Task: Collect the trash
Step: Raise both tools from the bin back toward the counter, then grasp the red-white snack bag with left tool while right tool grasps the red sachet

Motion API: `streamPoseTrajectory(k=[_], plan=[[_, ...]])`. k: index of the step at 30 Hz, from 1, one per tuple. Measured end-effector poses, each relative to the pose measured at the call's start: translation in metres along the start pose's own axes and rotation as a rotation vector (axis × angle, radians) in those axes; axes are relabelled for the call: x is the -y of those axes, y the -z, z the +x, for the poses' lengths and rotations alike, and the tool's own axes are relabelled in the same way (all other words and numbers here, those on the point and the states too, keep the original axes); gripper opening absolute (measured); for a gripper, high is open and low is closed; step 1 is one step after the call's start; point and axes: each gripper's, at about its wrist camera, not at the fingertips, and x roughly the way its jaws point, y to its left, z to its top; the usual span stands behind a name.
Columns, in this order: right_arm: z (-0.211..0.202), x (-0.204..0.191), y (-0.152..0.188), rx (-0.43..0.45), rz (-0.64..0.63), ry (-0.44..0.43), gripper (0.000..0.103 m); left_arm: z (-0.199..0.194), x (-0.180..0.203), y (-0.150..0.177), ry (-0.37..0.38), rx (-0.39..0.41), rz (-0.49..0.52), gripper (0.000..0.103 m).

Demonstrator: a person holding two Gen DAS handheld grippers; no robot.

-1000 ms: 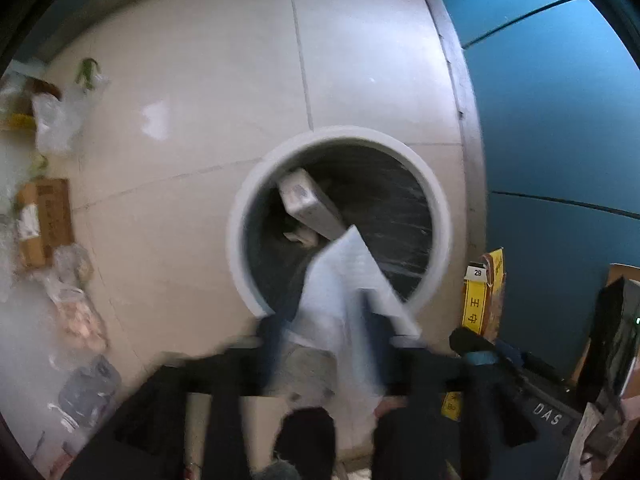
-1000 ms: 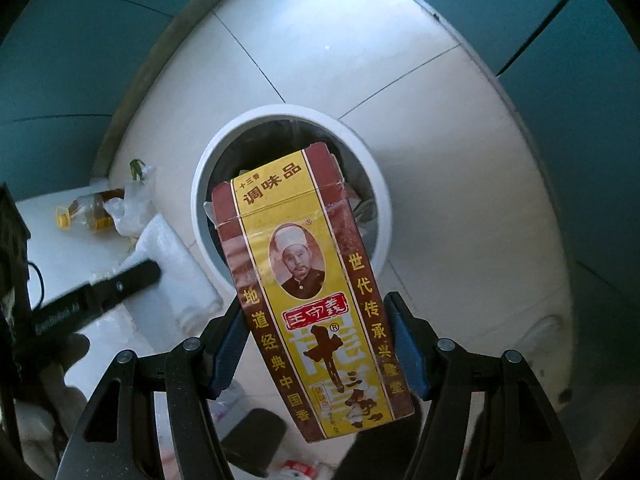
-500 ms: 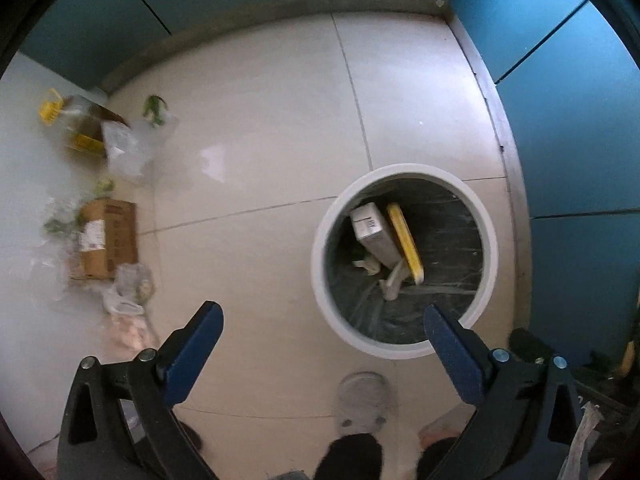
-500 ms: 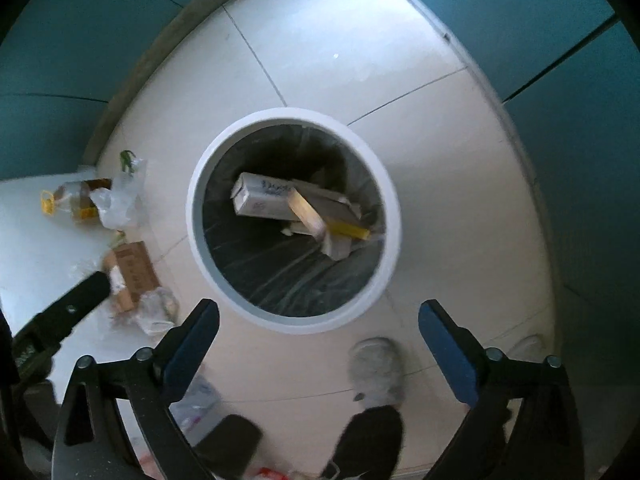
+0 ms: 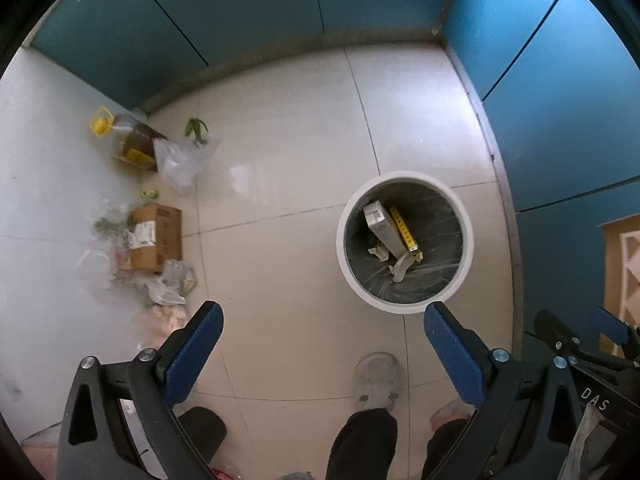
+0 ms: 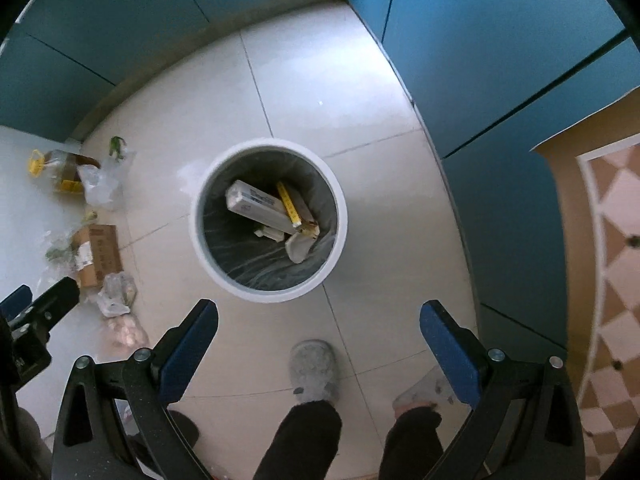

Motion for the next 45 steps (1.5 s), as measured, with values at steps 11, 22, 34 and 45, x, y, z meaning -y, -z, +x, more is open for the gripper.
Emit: streamPoseTrajectory(k=[11, 22, 34, 45], plan=[[-0.178, -0.011, 0.039, 0.111, -0.038, -0.035, 0.102, -0.15, -0.012, 0.034, 0.037, 0.085, 0.01, 0.103], [-0.332, -0.015, 0.104, 0.202, -0.063, -0.094, 0.102, -0.267, -0.02, 0.077, 0.052, 0.185, 0.028, 0.103], [-0.428, 0.03, 0.157, 0.305, 0.0, -0.246, 0.102, -0.356, 0.017, 0.11, 0.017, 0.318, 0.073, 0.103], [-0.486, 0.232, 0.224, 0.418, 0.357, -0.267, 0.102, -0.415, 0.231, 0.137, 0.154, 0.425, 0.475, 0.103]])
